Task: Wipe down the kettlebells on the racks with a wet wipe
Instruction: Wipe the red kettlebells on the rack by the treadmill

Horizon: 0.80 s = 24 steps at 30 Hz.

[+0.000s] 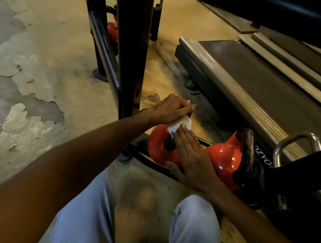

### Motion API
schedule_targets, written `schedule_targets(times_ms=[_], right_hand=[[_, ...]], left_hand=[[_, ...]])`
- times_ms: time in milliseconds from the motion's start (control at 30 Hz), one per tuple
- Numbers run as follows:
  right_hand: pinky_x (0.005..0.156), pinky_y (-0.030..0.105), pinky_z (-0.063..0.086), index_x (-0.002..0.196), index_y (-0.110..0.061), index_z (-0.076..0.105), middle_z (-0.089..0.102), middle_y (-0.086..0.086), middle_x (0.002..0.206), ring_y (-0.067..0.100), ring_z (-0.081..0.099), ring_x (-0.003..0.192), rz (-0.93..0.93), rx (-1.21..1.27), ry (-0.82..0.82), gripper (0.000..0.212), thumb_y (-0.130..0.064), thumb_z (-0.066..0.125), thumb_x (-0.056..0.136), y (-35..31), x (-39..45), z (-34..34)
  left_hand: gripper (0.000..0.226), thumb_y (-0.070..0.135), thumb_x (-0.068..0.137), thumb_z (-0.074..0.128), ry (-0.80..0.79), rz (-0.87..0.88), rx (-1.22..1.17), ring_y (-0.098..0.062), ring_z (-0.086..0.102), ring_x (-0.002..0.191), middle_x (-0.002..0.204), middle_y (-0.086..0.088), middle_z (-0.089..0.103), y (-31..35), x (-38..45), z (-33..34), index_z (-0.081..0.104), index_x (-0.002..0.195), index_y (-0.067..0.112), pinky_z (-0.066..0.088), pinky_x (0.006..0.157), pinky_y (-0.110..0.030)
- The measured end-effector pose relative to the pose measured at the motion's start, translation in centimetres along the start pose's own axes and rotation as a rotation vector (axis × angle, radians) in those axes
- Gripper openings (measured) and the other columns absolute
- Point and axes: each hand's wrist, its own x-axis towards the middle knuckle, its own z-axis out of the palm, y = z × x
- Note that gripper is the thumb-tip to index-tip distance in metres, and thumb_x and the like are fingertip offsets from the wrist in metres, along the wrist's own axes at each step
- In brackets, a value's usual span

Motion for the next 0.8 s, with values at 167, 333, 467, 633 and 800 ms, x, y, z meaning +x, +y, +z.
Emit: schedule_targets(times_ms=[167,333,467,633,800], right_hand=[[0.122,0.049,0.031,0.143,-0.004,0.057,0.057,0.017,0.146,0.034,0.044,0.143,-0.154,-0.160,-0.107,0.069,-0.060,0.045,0.105,0.3,4.4,-1.9],[0.116,0.049,0.035,0.114,-0.002,0.073,0.071,0.014,0.108,0.030,0.056,0.113,-0.209,-0.317,-0.204,0.081,-0.072,0.033,0.103,-2.6,5.6,-0.9],[0.129,0.049,0.018,0.146,-0.001,0.053,0.056,0.021,0.147,0.036,0.036,0.149,-0.294,-0.337,-0.164,0.073,-0.060,0.039,0.107,-1.4,2.8,-0.9],[0.126,0.053,0.027,0.163,-0.003,0.022,0.016,0.018,0.172,0.030,0.006,0.161,-0.124,-0.138,-0.050,0.082,-0.057,0.046,0.106,-1.1,-0.2,0.5],[0.125,0.052,0.031,0.168,-0.020,0.007,0.010,0.003,0.175,0.020,0.012,0.161,0.307,0.440,0.065,0.078,-0.051,0.046,0.108,-3.9,1.0,0.2]], left_hand=[[0.055,0.048,0.107,0.049,-0.008,-0.031,-0.018,-0.016,0.065,0.061,0.075,-0.012,0.073,-0.1,0.2,-0.1,0.081,0.097,0.005,0.047,0.056,-0.029],[0.049,0.039,0.110,0.050,-0.002,-0.006,-0.029,-0.004,0.049,0.046,0.062,-0.009,0.059,0.3,-0.2,-0.3,0.080,0.092,0.005,0.033,0.050,-0.013],[0.051,0.037,0.111,0.050,-0.003,0.010,-0.047,-0.004,0.047,0.045,0.063,-0.019,0.062,0.2,-0.1,-0.2,0.079,0.091,0.000,0.033,0.052,-0.011],[0.048,0.037,0.111,0.049,0.021,0.005,-0.037,-0.007,0.060,0.054,0.061,-0.005,0.065,0.3,-0.1,-0.1,0.080,0.083,0.013,0.039,0.052,-0.019],[0.053,0.041,0.111,0.045,0.031,0.005,-0.072,-0.004,0.066,0.063,0.068,-0.004,0.072,0.2,-0.2,0.2,0.079,0.080,0.016,0.049,0.063,-0.027]])
